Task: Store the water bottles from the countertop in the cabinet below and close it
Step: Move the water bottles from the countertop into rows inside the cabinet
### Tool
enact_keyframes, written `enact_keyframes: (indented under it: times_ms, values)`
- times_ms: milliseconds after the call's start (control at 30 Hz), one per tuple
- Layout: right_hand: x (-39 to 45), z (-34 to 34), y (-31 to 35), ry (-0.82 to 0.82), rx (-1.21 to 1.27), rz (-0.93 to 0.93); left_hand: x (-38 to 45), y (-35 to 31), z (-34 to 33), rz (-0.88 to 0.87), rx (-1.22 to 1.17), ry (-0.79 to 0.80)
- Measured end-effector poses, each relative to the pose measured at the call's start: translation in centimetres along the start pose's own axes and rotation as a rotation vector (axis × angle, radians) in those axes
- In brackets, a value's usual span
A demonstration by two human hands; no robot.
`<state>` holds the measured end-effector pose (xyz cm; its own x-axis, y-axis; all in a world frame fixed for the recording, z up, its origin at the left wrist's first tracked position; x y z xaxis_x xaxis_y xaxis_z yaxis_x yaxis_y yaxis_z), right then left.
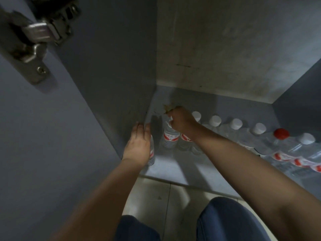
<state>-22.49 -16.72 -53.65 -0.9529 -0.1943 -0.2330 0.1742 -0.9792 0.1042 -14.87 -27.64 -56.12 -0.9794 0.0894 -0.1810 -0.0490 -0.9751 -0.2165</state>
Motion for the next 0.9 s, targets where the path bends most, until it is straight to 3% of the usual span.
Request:
enact_keyframes:
  times_ms: [400, 900]
  values:
    - [1.4, 1.0, -0.6, -0.017, -0.014, -0.064, 0.2, 0.0, -0.2, -0.028, -0.022, -0.006]
    - [1.9, -0.5, -0.6, 0.086, -0.104, 0.099, 5.0, -0.9, 1.4, -0.025, 0.033, 0.131]
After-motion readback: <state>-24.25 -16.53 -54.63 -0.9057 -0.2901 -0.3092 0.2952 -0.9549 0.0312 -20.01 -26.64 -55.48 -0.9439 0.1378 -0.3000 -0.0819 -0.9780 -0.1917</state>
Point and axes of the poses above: each hand's wrist, its own x-axis towards the middle knuckle, its own z-axis out of the back of the hand, y = z × x, the point moved 8 cm from there along x, towards the middle knuckle, and after that the axes turned 6 degrees about -x, right-handed, at the moved point
